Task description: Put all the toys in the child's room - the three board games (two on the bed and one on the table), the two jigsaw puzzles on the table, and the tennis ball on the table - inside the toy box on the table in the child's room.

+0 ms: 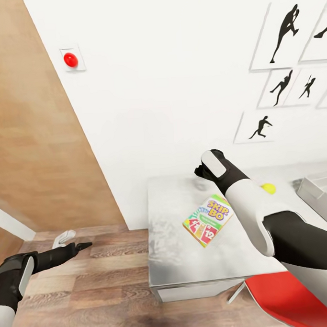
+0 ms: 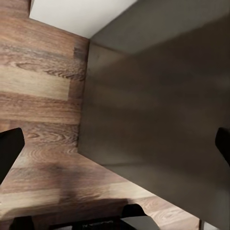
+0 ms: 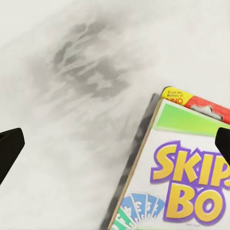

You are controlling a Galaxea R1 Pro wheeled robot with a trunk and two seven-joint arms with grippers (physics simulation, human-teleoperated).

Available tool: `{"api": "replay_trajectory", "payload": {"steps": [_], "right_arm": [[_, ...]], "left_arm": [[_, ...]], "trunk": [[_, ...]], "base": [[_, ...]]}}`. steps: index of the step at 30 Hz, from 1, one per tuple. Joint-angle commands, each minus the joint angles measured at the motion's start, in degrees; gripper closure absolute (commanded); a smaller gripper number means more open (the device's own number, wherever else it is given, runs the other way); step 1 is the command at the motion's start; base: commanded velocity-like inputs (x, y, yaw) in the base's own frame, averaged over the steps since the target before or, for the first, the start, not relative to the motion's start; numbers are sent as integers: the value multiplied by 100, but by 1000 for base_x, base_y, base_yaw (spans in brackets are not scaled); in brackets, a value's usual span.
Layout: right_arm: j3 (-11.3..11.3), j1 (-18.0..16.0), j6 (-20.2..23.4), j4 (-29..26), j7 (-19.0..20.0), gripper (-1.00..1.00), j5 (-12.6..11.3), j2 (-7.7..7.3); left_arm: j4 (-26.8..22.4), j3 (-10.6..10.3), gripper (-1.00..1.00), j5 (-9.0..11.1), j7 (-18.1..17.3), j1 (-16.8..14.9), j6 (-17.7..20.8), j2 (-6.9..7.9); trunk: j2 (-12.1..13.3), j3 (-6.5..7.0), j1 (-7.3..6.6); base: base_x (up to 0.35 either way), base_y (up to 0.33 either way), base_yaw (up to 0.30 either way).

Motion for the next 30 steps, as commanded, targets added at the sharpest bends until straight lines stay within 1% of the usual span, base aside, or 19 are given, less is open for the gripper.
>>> {"api": "replay_trajectory", "payload": {"steps": [1, 8, 10, 13, 17, 25, 30], "right_arm": [[37, -5, 29, -4, -39, -100, -42, -21], [37, -5, 37, 4, -45, -100, -51, -206], [37, -4, 37, 9, -41, -100, -59, -297], [37, 1, 38, 11, -39, -100, -66, -354], [37, 7, 36, 12, -38, -100, -69, -374], [37, 12, 32, 12, -38, -100, -70, -371], [37, 12, 25, 12, -38, -100, -66, -358]], "left_arm": [[-1, 10, -100, 16, -11, -5, 47, -1], [-1, 12, -100, 16, -11, -5, 47, -2], [-1, 11, -100, 16, -11, -5, 44, -2], [-1, 10, -100, 16, -11, -5, 40, -2], [-1, 11, -100, 16, -11, -5, 39, -2], [-1, 11, -100, 16, -11, -5, 38, -2], [-1, 11, -100, 16, -11, -5, 38, -2]], "trunk": [[-11, -20, 3], [-11, -84, 3], [-11, -94, 3], [-11, -100, 3], [-11, -102, 3], [-11, -103, 3], [-11, -103, 3]], "base": [[0, 0, 66], [0, 0, 30], [0, 0, 5], [0, 0, 0], [0, 0, -82], [0, 0, -200], [0, 0, -54]]}}
